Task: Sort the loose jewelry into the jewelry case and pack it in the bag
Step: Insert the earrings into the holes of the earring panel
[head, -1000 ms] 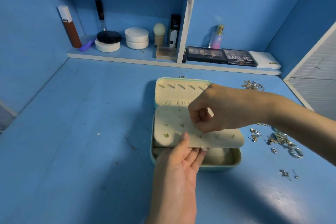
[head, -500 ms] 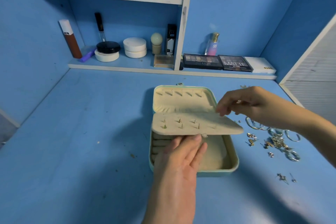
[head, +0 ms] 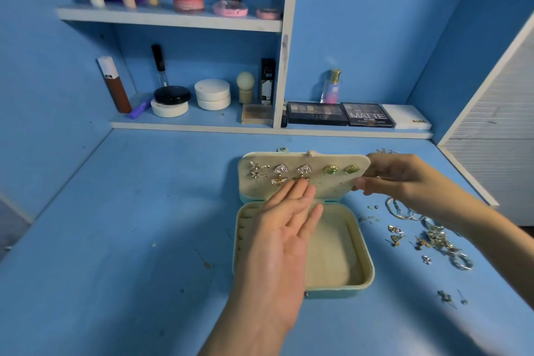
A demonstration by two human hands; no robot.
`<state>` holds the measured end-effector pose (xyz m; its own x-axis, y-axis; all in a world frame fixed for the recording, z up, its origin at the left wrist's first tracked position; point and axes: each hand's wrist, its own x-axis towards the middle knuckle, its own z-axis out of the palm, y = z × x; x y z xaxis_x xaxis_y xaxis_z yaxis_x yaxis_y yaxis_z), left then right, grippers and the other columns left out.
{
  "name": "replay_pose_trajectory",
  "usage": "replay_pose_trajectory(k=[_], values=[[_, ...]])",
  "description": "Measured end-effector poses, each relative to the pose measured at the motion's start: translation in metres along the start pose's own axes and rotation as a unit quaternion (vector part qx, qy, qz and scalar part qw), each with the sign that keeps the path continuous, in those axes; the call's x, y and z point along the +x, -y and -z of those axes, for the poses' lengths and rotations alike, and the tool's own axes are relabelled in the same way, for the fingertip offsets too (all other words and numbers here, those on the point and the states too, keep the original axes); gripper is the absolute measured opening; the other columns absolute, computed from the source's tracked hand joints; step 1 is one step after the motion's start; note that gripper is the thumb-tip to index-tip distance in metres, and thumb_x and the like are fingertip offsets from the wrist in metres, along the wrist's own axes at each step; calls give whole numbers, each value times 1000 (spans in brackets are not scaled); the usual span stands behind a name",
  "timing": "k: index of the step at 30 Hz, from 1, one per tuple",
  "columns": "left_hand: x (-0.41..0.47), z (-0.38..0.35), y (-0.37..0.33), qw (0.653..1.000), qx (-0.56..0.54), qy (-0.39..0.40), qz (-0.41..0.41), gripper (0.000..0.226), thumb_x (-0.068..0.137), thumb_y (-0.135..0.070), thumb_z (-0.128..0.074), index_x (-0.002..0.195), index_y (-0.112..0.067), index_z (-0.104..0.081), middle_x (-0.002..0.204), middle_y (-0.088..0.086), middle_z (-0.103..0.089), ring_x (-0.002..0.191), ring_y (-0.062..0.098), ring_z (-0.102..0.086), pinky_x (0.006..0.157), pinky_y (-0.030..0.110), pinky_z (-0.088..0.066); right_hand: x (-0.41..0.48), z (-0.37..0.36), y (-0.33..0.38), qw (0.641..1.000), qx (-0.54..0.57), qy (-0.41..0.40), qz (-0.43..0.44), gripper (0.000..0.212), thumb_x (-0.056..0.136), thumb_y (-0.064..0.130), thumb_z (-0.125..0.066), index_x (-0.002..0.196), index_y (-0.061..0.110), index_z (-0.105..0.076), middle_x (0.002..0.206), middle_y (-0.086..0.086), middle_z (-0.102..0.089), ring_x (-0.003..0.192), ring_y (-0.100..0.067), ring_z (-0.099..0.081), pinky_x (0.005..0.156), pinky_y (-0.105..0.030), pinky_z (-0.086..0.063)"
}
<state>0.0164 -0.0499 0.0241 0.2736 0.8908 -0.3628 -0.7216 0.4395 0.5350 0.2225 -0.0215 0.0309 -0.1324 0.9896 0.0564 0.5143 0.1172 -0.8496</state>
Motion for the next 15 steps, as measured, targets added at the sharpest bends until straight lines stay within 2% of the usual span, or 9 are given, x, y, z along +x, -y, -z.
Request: replay_pose_trajectory(k=[5,7,8,10,12,13,14,15], values=[[11,6,-6,999,34,16,-17,37,86,4,-49,120,-6,-58,111,9,-71,99,18,-70,83,30,-54,7,-3,-7,1000,7,-23,0,10,88,12,-61,92,11,-69,85,-5,-71,85,-24,-64,79,-34,-50],[17,13,-13,994,83,8,-68,31,80,1,-55,108,-10,-63,102,6,-73,89,15,-71,73,26,-54,9,-4,-7,999,15,-30,-4,9,88,11,-60,91,10,-69,84,-6,-71,82,-24,-63,78,-34,-49],[21,18,-17,983,140,-7,-119,26,81,1,-57,100,-13,-65,96,1,-72,81,12,-69,67,24,-51,9,-5,-7,999,19,-33,-5,9,89,11,-60,91,9,-68,83,-6,-71,80,-22,-63,77,-33,-49],[33,31,-26,925,283,-69,-245,26,85,3,-55,90,-21,-64,91,-9,-67,71,6,-59,62,19,-46,10,-7,-7,999,26,-41,-11,9,89,10,-59,91,9,-68,81,-4,-71,76,-17,-63,74,-29,-50],[47,41,-38,846,398,-104,-339,35,86,3,-56,92,-31,-55,103,-13,-58,77,1,-53,64,12,-43,13,-9,-8,998,34,-52,-25,10,90,8,-58,91,10,-68,79,-1,-71,73,-12,-63,70,-25,-50],[54,45,-43,817,441,-96,-358,38,85,1,-58,95,-35,-50,109,-14,-54,84,0,-52,67,10,-41,14,-10,-8,997,39,-59,-32,11,90,7,-57,92,10,-67,80,-1,-71,71,-11,-63,69,-23,-50],[61,48,-47,803,473,-72,-356,39,84,-4,-62,97,-38,-48,111,-17,-53,91,2,-52,72,11,-41,15,-11,-8,996,42,-66,-38,11,91,6,-57,94,9,-67,81,-3,-71,70,-10,-62,68,-23,-50],[67,49,-50,805,487,-40,-336,35,82,-12,-64,99,-39,-49,109,-20,-56,94,4,-53,75,14,-42,16,-12,-9,995,44,-72,-44,12,91,6,-56,96,9,-67,84,-5,-71,70,-10,-62,68,-24,-50]])
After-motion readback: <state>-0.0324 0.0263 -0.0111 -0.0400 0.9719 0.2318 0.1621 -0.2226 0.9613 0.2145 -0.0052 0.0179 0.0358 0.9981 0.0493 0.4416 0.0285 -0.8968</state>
